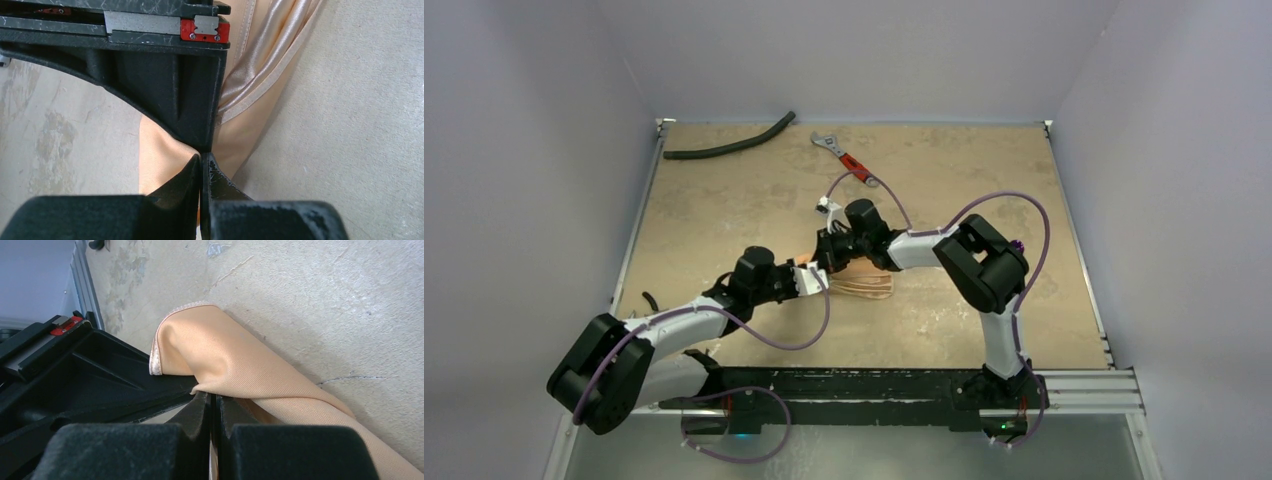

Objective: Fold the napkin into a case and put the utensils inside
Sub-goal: Fold the 2/3-rectangle-folded napkin at the center of the board.

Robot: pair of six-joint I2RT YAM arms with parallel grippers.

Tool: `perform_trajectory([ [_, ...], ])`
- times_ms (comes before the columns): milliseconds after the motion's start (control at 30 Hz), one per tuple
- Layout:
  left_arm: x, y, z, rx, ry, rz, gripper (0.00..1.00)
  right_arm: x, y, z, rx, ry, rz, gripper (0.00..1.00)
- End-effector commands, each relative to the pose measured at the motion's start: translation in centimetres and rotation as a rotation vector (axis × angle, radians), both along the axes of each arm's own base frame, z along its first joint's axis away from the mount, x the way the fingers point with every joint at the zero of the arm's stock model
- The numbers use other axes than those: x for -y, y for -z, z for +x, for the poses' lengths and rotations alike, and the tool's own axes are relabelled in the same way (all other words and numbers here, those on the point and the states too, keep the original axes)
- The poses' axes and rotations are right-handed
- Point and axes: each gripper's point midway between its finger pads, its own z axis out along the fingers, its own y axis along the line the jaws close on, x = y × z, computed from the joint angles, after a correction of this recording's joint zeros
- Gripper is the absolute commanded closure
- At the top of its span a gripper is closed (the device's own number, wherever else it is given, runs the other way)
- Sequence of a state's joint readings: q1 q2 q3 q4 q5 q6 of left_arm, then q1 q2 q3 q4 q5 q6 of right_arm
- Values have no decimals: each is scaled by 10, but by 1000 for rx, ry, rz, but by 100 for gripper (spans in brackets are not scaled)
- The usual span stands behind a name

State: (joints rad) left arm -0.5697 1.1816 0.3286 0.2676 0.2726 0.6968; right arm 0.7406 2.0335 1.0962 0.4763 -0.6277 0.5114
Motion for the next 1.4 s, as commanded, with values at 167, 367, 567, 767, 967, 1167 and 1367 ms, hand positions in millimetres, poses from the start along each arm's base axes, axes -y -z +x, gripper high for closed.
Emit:
perform_trajectory([
  [167,5,2,2,24,54,31,100,-11,14,-6,-34,-88,29,100],
  [367,-1,12,9,30,50,103,100,-7,20,-9,-52,-96,36,87],
  [567,-11,31,3,30,86,195,100,-1,-14,-5,-18,-109,99,45],
  [767,-19,46,-4,32,130,260,100,7,-39,-10,30,-138,135,2],
  [967,-20,44,-6,35,143,270,100,37,-51,-8,178,-101,31,2],
  [1167,-25,46,-21,45,230,313,100,94,-76,43,604,189,-174,2],
  [1367,-30,41,-20,38,198,327,100,128,-82,79,762,329,-364,2],
])
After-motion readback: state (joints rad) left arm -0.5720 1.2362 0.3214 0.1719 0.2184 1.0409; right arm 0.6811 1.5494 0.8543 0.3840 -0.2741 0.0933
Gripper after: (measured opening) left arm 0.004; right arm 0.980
